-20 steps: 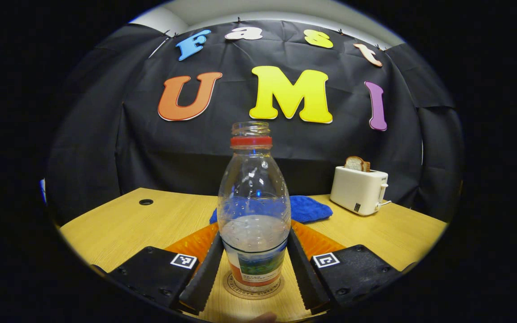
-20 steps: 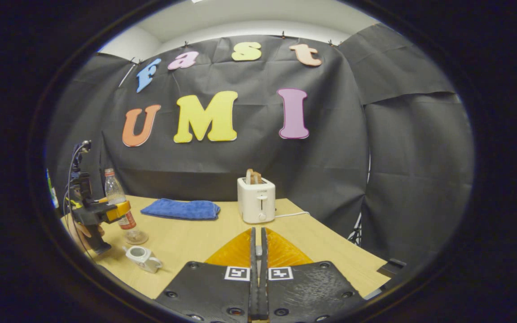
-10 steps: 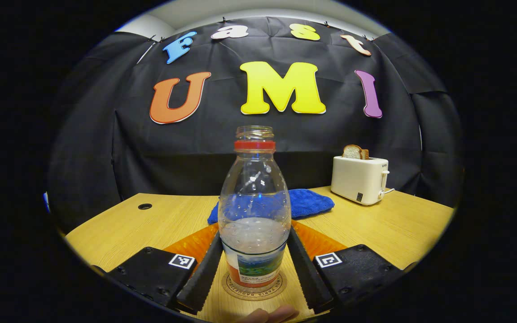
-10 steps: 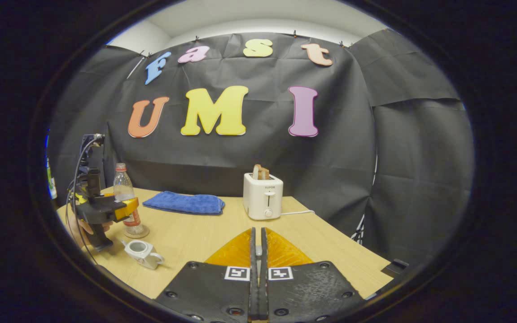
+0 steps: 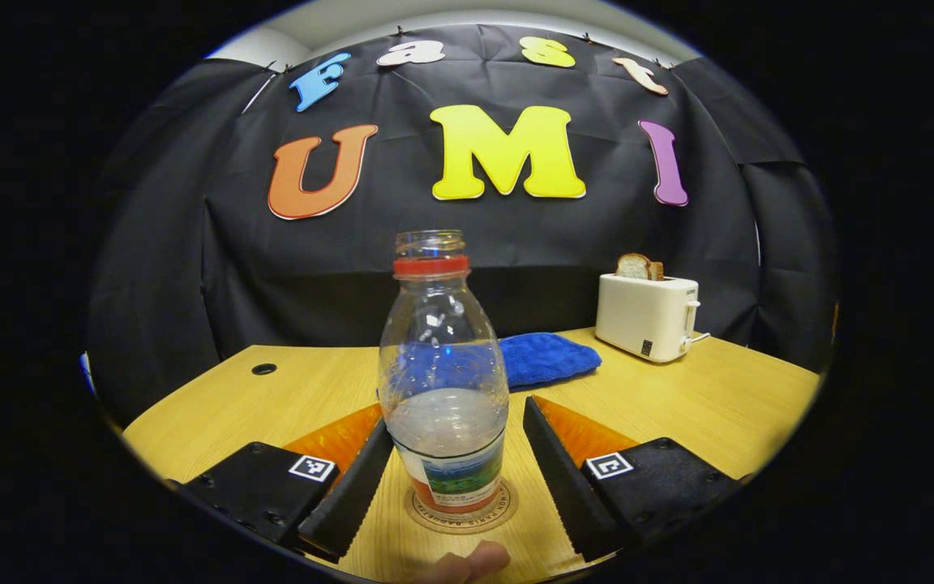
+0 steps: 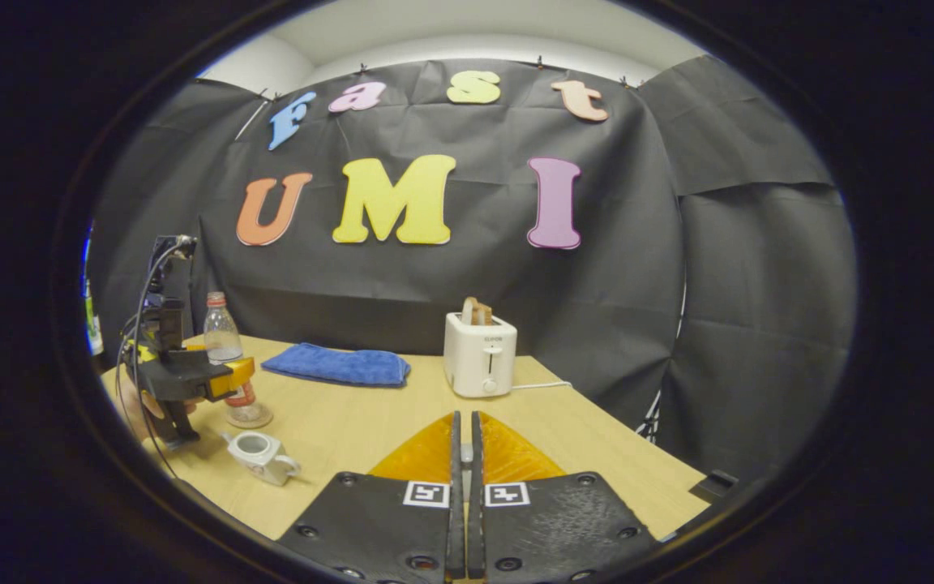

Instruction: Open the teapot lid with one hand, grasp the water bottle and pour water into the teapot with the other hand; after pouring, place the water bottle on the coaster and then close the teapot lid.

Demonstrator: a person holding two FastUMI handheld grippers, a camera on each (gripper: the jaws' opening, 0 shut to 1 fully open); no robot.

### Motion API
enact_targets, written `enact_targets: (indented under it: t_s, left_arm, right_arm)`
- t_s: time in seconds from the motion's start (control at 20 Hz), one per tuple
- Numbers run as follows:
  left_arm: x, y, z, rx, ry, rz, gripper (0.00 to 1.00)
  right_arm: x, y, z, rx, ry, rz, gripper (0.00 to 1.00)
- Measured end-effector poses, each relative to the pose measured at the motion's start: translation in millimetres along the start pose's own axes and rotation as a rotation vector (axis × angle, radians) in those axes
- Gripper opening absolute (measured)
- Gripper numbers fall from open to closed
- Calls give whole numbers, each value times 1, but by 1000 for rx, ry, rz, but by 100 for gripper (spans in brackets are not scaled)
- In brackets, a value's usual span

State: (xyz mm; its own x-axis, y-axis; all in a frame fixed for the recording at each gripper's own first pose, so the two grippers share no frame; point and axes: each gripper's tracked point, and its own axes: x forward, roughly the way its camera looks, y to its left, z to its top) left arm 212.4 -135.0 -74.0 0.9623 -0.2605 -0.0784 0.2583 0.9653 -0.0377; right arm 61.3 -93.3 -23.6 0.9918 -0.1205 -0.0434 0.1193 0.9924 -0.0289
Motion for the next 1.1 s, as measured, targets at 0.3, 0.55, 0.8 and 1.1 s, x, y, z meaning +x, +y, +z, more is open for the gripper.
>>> enact_targets:
  t_s: [0.3,0.55,0.8,1.1]
  left_arm:
    - [-16,5,17,44,-39,12,96]
    - [-19,12,11,54,-15,16,96]
    - [-22,10,5,34,-15,-7,96]
    - [-41,21,-5,12,21,39,96]
  right_arm:
    - [-9,24,2,-58,-24,35,1]
    - [-13,36,0,-82,-28,61,1]
    - [-12,37,-1,-86,-24,61,1]
    - [-16,54,-4,-36,1,129,1]
